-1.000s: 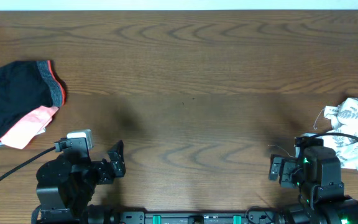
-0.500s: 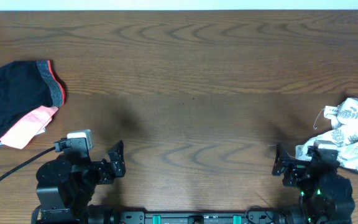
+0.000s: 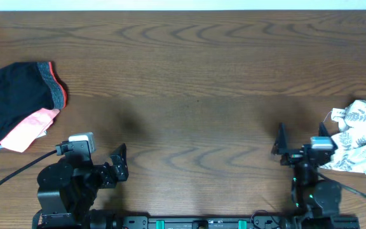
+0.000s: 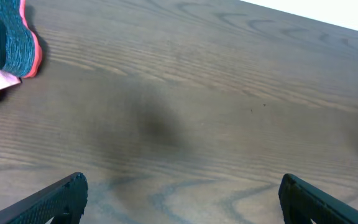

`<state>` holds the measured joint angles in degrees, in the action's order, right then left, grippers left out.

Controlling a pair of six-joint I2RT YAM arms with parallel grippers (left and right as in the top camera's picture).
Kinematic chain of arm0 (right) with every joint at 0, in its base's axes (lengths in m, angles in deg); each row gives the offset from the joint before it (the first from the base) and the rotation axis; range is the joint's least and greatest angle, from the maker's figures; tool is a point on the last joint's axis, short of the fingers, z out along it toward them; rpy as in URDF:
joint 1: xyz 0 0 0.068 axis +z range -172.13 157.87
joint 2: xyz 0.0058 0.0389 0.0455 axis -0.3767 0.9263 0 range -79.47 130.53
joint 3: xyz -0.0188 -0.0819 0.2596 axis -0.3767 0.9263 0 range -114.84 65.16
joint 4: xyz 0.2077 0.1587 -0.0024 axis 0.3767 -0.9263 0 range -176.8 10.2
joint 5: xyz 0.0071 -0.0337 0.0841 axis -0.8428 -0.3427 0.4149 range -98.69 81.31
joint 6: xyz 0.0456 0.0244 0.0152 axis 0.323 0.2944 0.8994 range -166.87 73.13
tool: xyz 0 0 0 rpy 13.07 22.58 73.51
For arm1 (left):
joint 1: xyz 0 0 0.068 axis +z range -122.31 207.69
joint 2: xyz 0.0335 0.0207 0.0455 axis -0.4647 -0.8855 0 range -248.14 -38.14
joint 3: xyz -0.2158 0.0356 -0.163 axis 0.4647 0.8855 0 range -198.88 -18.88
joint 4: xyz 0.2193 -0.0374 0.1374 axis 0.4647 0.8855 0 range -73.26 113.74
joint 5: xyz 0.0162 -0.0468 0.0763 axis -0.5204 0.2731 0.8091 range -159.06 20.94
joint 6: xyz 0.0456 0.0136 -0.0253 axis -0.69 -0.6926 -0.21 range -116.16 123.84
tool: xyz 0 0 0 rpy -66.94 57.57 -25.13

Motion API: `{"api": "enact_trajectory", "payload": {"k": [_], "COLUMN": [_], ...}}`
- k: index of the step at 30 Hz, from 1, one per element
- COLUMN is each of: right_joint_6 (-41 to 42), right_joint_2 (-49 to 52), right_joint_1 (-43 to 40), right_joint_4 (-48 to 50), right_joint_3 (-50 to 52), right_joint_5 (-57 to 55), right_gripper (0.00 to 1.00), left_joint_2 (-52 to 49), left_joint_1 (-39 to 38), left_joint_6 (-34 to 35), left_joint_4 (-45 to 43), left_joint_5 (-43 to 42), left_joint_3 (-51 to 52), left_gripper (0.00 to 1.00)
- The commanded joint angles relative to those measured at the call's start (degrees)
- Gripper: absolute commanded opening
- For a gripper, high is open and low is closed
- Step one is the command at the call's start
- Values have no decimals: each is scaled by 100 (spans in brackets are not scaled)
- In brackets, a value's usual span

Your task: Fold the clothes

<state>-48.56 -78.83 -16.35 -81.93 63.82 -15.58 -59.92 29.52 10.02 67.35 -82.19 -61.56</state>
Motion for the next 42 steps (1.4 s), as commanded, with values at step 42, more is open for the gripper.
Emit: {"api": "enact_trajectory", "payload": {"k": [42], "right_joint_6": [-223], "right_joint_2": [-33], "right_joint_1": [-61], "right_joint_4": [-146], "right_joint_3": [103], "right_joint_5": [48], "right_gripper": [99], "left_joint_2": [1381], "left_joint_1": [-212], "left_joint_6": [-186], "left_joint_4": [-516], "left_joint_5": [697], "left_joint_3": [1552], "left_gripper": [98]}}
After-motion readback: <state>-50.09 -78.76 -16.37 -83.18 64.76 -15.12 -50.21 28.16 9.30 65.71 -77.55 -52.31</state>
